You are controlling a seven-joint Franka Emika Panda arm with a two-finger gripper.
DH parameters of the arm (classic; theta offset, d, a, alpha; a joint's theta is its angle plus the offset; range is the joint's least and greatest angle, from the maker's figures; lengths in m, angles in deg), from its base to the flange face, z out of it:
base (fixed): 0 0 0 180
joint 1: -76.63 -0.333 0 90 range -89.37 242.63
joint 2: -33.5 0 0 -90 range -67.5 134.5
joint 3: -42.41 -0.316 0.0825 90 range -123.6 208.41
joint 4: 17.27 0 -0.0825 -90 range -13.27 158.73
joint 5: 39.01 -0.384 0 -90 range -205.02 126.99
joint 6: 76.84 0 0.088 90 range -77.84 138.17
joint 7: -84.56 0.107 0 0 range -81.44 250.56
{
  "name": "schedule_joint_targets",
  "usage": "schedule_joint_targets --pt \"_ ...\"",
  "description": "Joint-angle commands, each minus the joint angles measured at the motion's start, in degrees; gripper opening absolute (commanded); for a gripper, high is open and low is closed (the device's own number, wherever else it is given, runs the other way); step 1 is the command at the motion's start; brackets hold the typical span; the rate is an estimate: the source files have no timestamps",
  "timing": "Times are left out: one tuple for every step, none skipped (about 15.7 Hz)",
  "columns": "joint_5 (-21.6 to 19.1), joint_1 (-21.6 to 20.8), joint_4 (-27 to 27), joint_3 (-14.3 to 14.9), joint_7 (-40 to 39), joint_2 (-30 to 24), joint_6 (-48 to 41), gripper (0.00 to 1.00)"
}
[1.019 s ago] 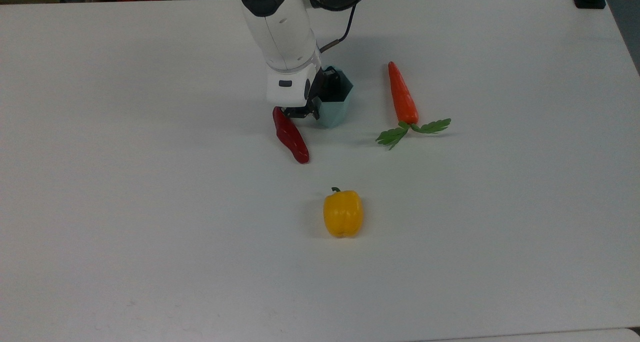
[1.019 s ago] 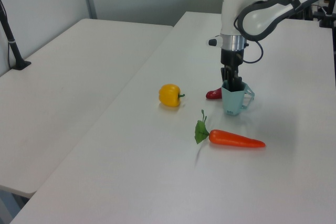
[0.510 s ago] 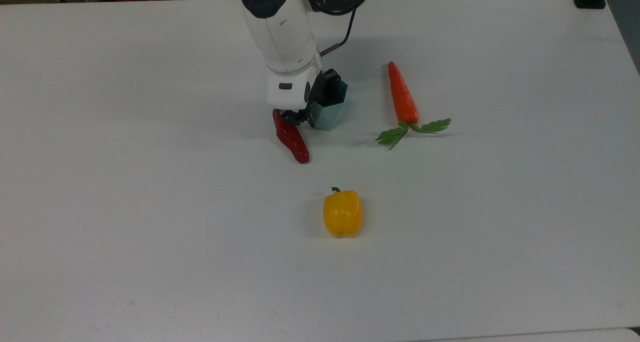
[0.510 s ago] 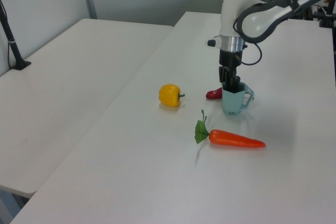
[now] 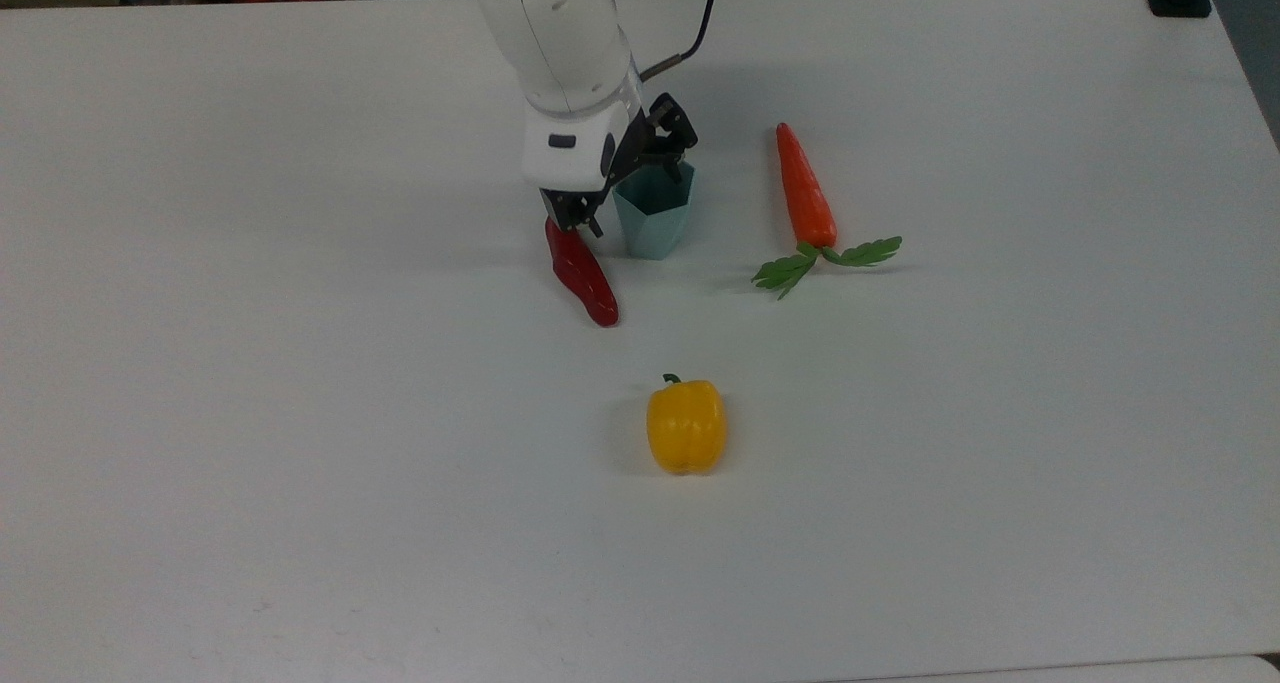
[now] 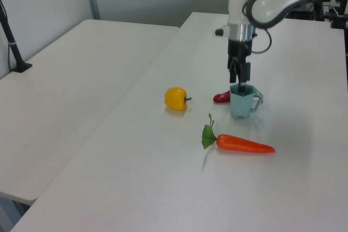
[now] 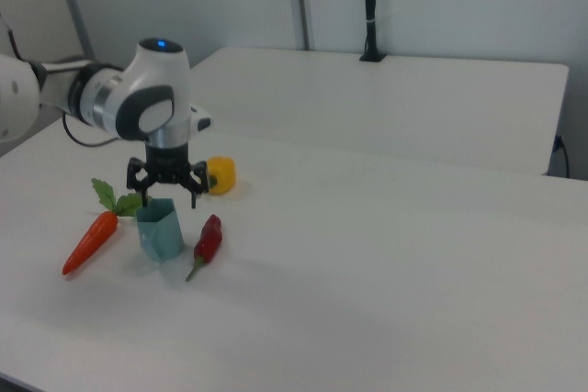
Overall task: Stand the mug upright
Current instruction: 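Open the gripper and raise it away from the upright mug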
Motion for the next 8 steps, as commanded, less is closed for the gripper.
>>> schedule_joint_targets --pt "-0.84 1.6 -4.98 0.52 10.34 -6.96 -11.19 1.0" --pt "-0.66 2.12 -6.65 0.78 12.63 -8.37 -14.88 1.0" --pt "-0.14 2.39 -8.15 0.87 15.17 -9.86 -18.31 1.0" --pt "-0.05 3.09 -10.08 0.96 18.42 -11.01 -20.87 1.0" --pt "-0.05 4.05 -12.18 0.96 21.84 -11.72 -23.5 1.0" --pt "0.04 4.58 -14.12 1.05 24.4 -12.42 -26.57 1.0" --pt "0.04 4.68 -15.79 1.13 26.52 -13.21 -28.95 1.0" --pt "0.04 4.85 -16.77 1.66 28.62 -14.18 -31.07 1.0"
